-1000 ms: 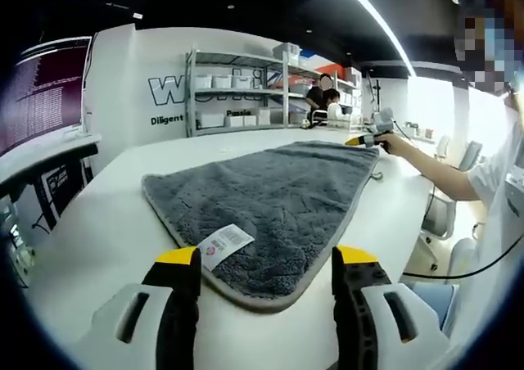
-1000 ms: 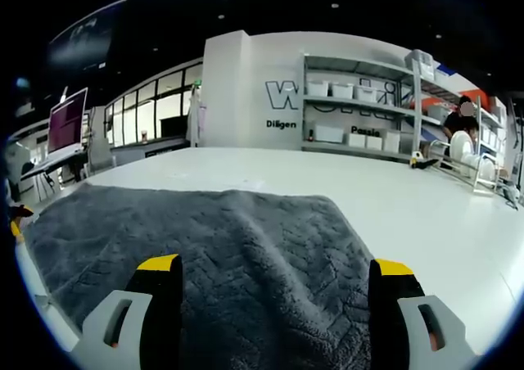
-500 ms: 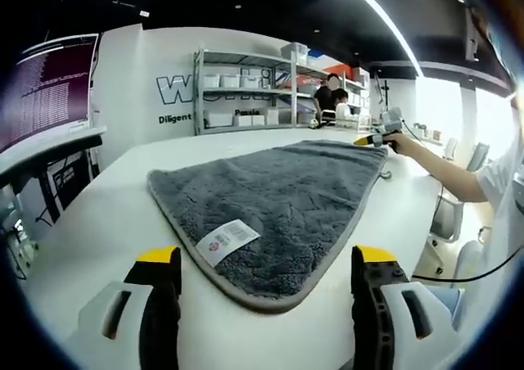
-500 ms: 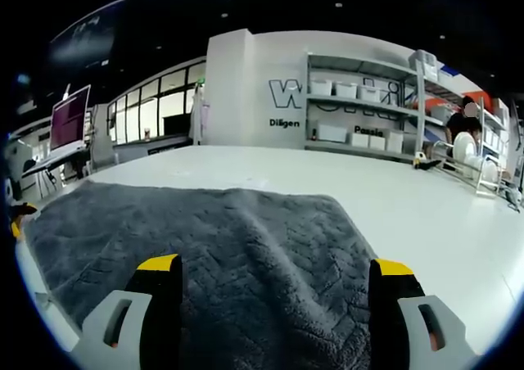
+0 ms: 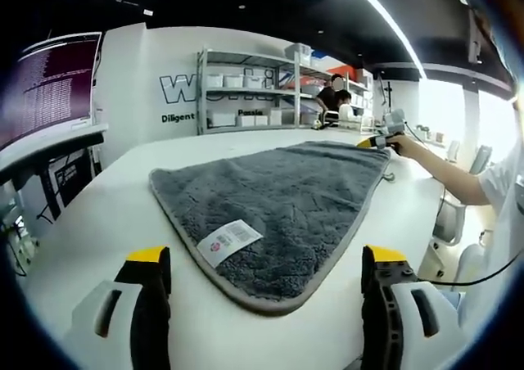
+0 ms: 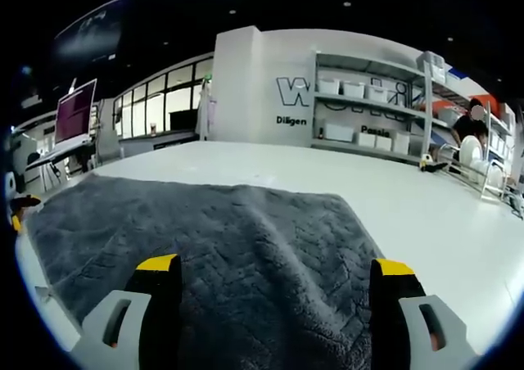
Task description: Open the folded towel by lifting each exposed corner and separating the folded layers until the towel lies flat within the target outline without major curled edges
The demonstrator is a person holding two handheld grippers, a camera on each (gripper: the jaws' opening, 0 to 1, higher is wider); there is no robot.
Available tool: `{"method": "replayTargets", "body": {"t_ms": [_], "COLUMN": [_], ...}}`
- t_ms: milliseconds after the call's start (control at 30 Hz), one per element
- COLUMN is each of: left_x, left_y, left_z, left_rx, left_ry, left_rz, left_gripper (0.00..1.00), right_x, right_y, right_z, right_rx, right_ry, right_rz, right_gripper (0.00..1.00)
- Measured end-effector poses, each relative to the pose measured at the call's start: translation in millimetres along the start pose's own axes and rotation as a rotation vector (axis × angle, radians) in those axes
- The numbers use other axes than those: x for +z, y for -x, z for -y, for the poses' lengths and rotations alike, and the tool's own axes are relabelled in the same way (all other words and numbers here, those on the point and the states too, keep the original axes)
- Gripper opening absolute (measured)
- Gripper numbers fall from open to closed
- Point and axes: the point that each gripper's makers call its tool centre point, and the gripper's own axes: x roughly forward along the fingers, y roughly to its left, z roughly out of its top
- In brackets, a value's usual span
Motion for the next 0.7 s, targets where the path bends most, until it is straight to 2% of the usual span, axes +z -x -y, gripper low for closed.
{"method": "replayTargets", "body": {"t_ms": [400, 600, 700], "left_x": [-1.1, -1.1, -1.7], "left_y": [2.9, 3.7, 2.9], "left_z": [-6.4, -5.8, -5.1], "left_rx": [0.033, 0.034, 0.030], "left_ry": [0.021, 0.024, 0.024], "left_rz": [0.017, 0.026, 0.022], "left_gripper": [0.99, 0.99, 0.99], "right_x": [-1.1, 2.7, 0.6], "right_y": [-0.3, -1.5, -4.2], "right_z": [-11.6, -38.6, -45.2], "right_rx": [0.054, 0.187, 0.206], "right_ry": [0.000, 0.000, 0.018], "right_rz": [0.006, 0.028, 0.017], "right_gripper": [0.98, 0.98, 0.99]}}
